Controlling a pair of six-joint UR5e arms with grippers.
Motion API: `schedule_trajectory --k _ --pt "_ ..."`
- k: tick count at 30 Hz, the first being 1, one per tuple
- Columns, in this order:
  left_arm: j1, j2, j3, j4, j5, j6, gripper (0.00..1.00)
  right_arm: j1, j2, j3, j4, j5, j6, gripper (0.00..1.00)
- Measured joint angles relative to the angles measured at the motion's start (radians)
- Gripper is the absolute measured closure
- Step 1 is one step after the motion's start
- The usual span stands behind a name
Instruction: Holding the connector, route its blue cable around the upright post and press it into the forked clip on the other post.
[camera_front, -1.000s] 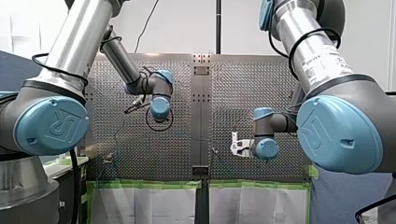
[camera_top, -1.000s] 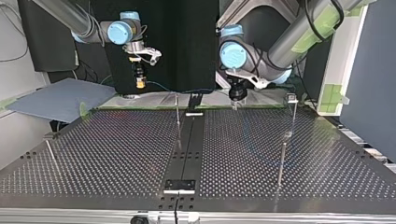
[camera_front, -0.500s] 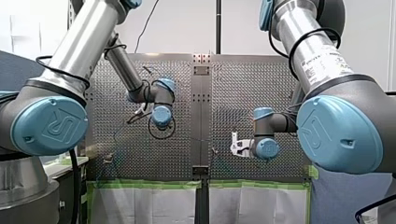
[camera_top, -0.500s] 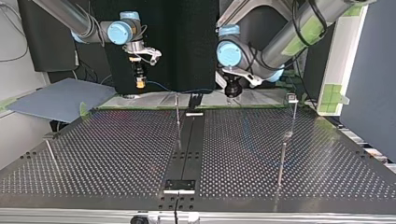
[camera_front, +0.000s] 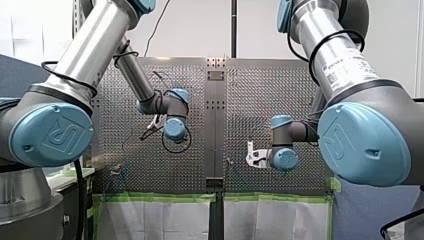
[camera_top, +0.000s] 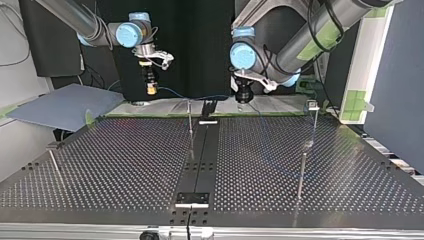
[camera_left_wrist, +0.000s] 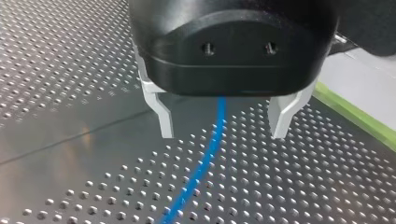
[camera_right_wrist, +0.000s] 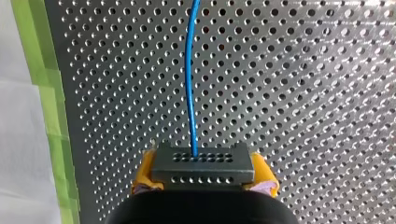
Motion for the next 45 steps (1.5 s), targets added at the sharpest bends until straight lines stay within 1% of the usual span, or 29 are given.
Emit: schedule_trajectory --k 6,12,17,20,24,26,31,39,45 --pt "-0.008 -0.001 0.0 0.008 0.008 -0.034 0.02 0.004 0.0 0.0 -0.003 -0.021 -0.001 1.0" --pt "-0.011 -0.003 0.0 0.008 0.008 -0.042 0.02 0.005 0.0 0.0 -0.005 -0.024 -0.001 1.0" --pt "-0.014 -0.029 0.0 0.011 0.009 -0.042 0.02 0.006 0.0 0.0 -0.006 -0.024 -0.001 1.0" --pt "-0.018 -0.053 0.0 0.027 0.013 -0.048 0.02 0.007 0.0 0.0 -0.007 -0.024 -0.001 1.0" --pt "-0.025 -0.079 0.003 0.043 0.02 -0.072 0.02 0.007 0.0 0.0 -0.011 -0.025 0.0 1.0" --pt "-0.028 -0.084 0.004 0.046 0.026 -0.083 0.02 0.007 0.0 0.0 -0.011 -0.026 0.0 1.0" --pt "-0.041 -0.087 0.004 0.057 0.04 -0.109 0.02 0.008 0.0 0.0 -0.011 -0.037 -0.001 1.0" --pt "-0.061 -0.089 0.004 0.065 0.045 -0.147 0.02 0.01 0.0 0.0 -0.011 -0.04 -0.001 1.0" --pt "-0.071 -0.101 0.008 0.066 0.044 -0.168 0.02 0.012 0.0 0.0 -0.011 -0.041 -0.002 1.0"
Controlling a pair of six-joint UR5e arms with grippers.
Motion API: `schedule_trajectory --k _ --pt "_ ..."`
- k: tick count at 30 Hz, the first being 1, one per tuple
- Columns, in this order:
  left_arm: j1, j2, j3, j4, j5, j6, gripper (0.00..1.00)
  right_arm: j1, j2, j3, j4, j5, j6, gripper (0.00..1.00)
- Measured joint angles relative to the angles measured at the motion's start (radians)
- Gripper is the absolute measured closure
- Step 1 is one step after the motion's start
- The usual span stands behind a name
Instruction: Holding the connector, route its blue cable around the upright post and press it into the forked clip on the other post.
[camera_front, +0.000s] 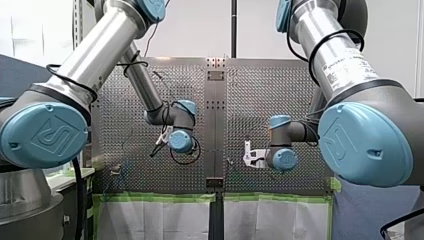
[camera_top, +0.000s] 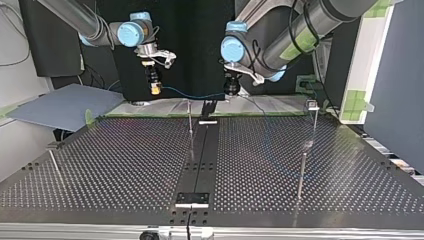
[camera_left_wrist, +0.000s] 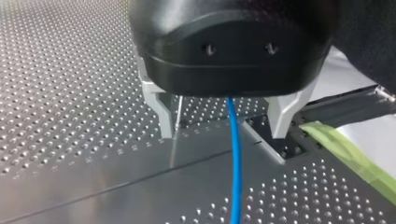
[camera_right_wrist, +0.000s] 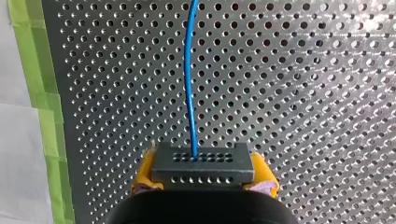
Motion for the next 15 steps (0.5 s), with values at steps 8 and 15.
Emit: schedule_trajectory --k 8,15 --pt "-0.006 -0.004 0.008 0.001 0.002 -0.027 0.02 0.004 0.0 0.0 -0.001 0.0 -0.003 1.0" --pt "-0.018 -0.005 0.014 0.002 0.022 -0.091 0.02 0.01 0.0 0.0 -0.001 0.0 -0.006 1.0"
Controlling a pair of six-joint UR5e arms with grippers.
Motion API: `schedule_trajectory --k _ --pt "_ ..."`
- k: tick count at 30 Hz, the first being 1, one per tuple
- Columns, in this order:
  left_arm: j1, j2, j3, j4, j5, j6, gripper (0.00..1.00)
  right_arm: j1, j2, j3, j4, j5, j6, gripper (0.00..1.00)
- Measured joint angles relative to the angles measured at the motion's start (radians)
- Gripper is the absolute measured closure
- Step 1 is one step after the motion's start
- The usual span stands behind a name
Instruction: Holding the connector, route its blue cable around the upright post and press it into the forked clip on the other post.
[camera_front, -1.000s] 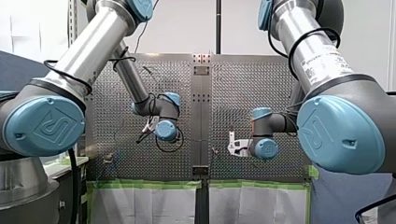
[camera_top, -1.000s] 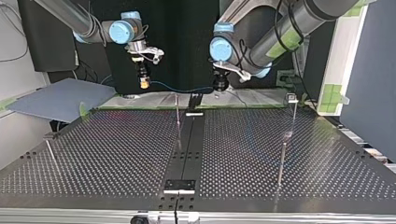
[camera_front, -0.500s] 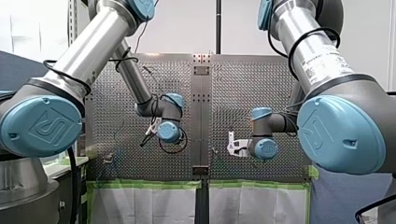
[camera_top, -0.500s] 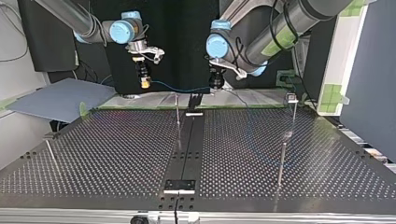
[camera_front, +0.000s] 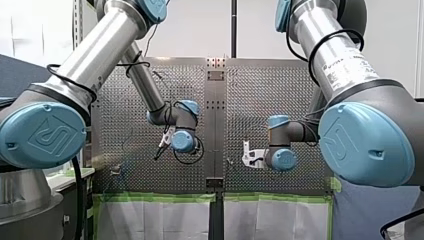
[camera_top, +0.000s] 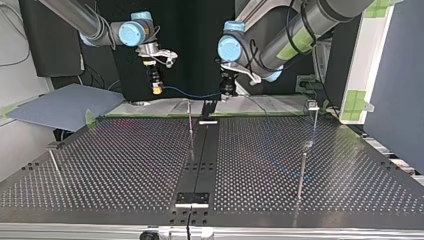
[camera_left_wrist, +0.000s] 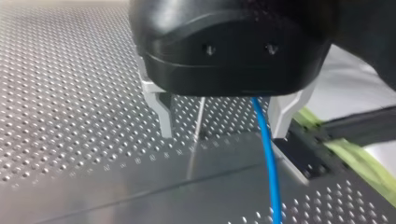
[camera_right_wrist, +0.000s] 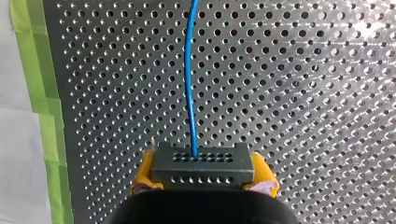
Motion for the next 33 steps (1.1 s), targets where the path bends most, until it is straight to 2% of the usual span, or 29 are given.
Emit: schedule_trajectory --k 6,10,19,24,33 --pt "-0.011 -0.001 0.0 -0.001 0.02 -0.058 0.02 0.004 0.0 0.0 0.001 0.0 -0.002 1.0" --pt "-0.019 -0.006 0.003 -0.005 0.023 -0.079 0.02 0.007 0.0 0.0 0.001 0.0 -0.002 1.0" --pt "-0.05 -0.069 0.061 -0.017 0.024 -0.12 0.02 0.014 0.0 0.0 -0.001 -0.001 -0.003 1.0" --pt "-0.064 -0.089 0.087 -0.009 0.028 -0.159 0.02 0.015 0.0 0.0 -0.002 -0.018 -0.005 1.0" --pt "-0.086 -0.092 0.091 0.022 0.041 -0.223 0.02 0.016 0.0 0.0 0.005 -0.036 -0.018 1.0"
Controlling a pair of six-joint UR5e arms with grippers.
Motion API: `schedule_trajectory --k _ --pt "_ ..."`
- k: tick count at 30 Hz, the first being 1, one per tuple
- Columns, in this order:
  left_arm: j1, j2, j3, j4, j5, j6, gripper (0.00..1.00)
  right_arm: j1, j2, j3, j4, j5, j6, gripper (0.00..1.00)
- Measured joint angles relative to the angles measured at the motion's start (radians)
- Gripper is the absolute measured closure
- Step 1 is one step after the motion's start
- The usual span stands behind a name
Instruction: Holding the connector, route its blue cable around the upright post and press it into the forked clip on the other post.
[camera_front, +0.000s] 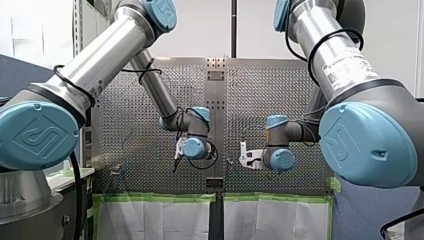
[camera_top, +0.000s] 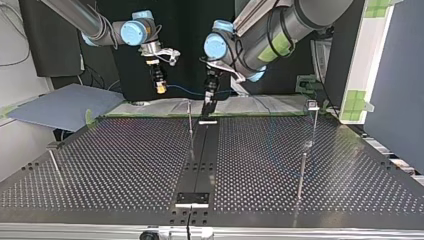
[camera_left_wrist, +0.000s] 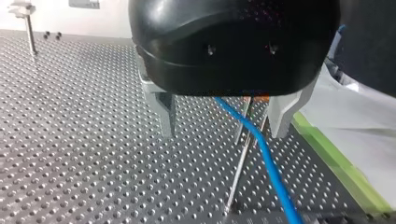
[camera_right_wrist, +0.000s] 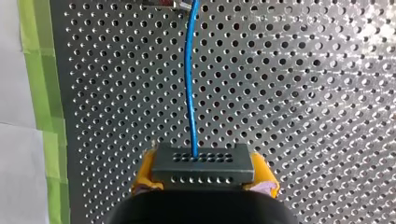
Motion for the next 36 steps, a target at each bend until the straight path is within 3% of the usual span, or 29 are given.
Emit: schedule_trajectory --k 5,18,27,36 --pt "-0.008 -0.001 0.0 0.0 0.004 -0.034 0.02 -0.001 0.0 0.0 0.001 -0.013 -0.003 1.0" --pt "-0.012 -0.027 0.003 0.013 -0.018 -0.104 0.02 -0.006 -0.001 0.0 -0.014 -0.085 -0.003 1.0" --pt "0.006 -0.031 0.003 0.028 -0.012 -0.155 0.02 -0.008 -0.001 -0.002 -0.009 -0.115 -0.002 1.0" --pt "0.02 -0.032 0.003 0.049 -0.008 -0.159 0.02 -0.009 -0.002 -0.003 0.004 -0.122 -0.002 1.0"
